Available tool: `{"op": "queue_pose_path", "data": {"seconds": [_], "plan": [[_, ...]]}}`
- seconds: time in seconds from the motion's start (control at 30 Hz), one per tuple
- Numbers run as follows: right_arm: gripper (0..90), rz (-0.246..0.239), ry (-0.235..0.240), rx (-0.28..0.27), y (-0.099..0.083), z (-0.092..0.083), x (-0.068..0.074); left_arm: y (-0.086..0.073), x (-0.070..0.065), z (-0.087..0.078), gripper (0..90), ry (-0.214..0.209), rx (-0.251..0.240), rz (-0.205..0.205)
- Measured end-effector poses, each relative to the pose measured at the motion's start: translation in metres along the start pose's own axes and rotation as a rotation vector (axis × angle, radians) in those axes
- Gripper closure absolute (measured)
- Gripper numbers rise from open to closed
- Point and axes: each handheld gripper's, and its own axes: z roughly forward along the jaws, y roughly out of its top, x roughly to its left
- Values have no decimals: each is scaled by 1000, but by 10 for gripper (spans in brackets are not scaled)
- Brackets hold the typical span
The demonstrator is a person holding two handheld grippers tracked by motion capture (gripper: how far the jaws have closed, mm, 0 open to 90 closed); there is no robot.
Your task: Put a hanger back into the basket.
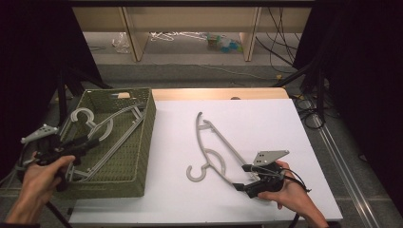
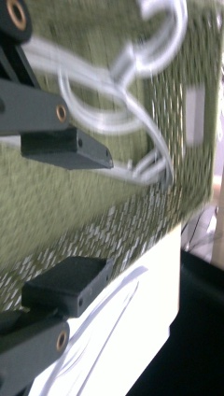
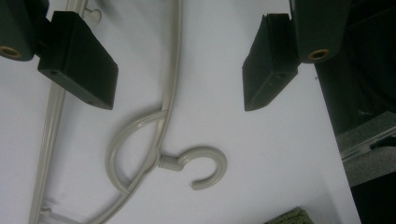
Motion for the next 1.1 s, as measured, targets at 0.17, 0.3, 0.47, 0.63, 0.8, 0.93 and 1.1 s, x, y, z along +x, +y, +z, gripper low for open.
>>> {"op": "queue_pose_path", "data": {"seconds": [0.17,0.3,0.47,0.63,0.8,0.93,1.1], "plan": [[275,12,-20,-8,-1,1,0,-14,-47,5,376,-179,-55,38],[266,27,-34,-8,-2,2,0,-21,-70,12,356,-240,-65,75],[244,55,-47,-11,-4,5,-1,-34,-111,20,279,-311,-64,164],[235,55,-64,-23,-3,8,1,-57,-140,35,244,-335,-49,238],[229,61,-68,-41,-4,10,3,-73,-150,45,206,-313,-17,304],[218,59,-67,-36,-5,13,4,-81,-151,48,164,-307,-45,290],[212,59,-67,-27,-5,15,6,-82,-151,48,160,-325,-55,319]]}}
